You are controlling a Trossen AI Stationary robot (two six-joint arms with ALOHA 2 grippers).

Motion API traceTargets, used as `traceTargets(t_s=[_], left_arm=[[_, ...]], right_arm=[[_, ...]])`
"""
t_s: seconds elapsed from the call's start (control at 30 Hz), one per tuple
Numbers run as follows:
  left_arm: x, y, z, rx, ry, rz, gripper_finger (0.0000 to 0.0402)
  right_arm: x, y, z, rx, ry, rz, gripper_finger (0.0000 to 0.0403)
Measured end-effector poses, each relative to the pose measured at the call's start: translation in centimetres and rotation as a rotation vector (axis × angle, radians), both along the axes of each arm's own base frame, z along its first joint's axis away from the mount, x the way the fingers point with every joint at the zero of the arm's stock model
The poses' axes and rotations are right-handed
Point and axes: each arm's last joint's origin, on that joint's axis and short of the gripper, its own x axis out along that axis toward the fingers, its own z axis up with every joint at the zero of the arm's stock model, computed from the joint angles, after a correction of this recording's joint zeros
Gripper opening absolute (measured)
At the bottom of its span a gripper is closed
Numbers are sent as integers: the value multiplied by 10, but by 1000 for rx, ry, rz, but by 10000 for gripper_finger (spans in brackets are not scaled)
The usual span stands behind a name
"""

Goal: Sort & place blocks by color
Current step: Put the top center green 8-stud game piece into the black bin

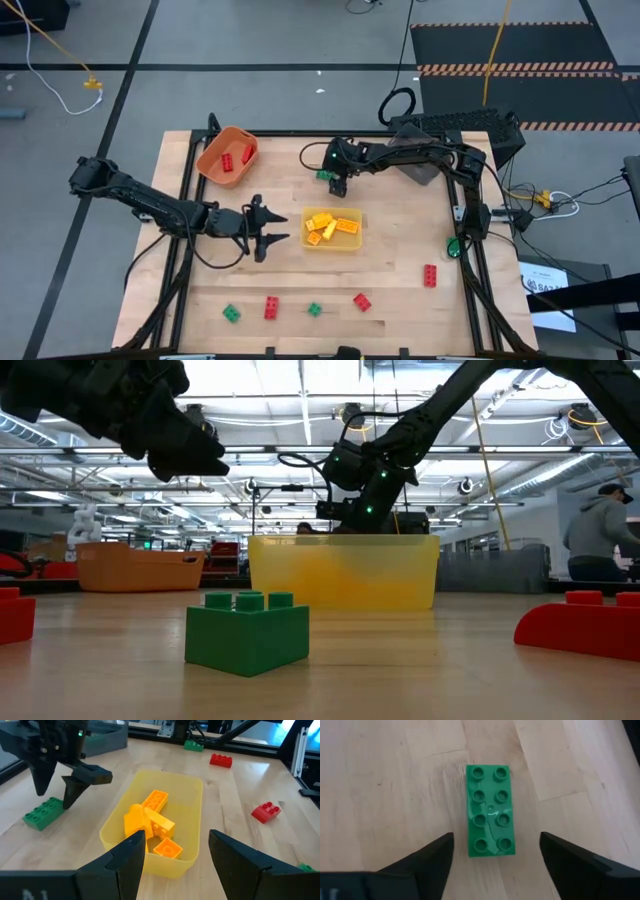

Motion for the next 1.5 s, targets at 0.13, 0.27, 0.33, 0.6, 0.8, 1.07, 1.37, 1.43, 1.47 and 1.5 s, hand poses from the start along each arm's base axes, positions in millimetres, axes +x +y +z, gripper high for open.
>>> traceTargets(t_s=[0.13,0.27,0.33,0.6,0.8,1.07,1.37,1.43,1.47,1.5], left_arm=[[0,0,-1,0,6,1,218],[0,0,-1,-1,7,1,218],[0,0,-1,-2,8,2,218],[-2,1,-4,-14,40,21,218],[-2,1,-5,-26,51,26,218],[-2,1,-5,-28,56,31,218],[-3,36,-10,-66,176,378,218],[2,47,-1,-55,249,414,218],[6,53,4,-33,286,432,218],[9,59,9,-6,334,444,218]], right_arm=[[0,1,0,35,-15,24,230],[0,1,0,43,-11,29,168],[0,2,0,44,-7,29,135],[-9,5,-5,78,87,26,12],[-15,7,4,87,117,32,4],[0,11,40,-17,-127,89,42],[8,45,60,33,-210,137,182],[9,56,65,34,-214,164,206],[10,61,67,34,-218,178,216],[11,67,69,34,-222,193,225]])
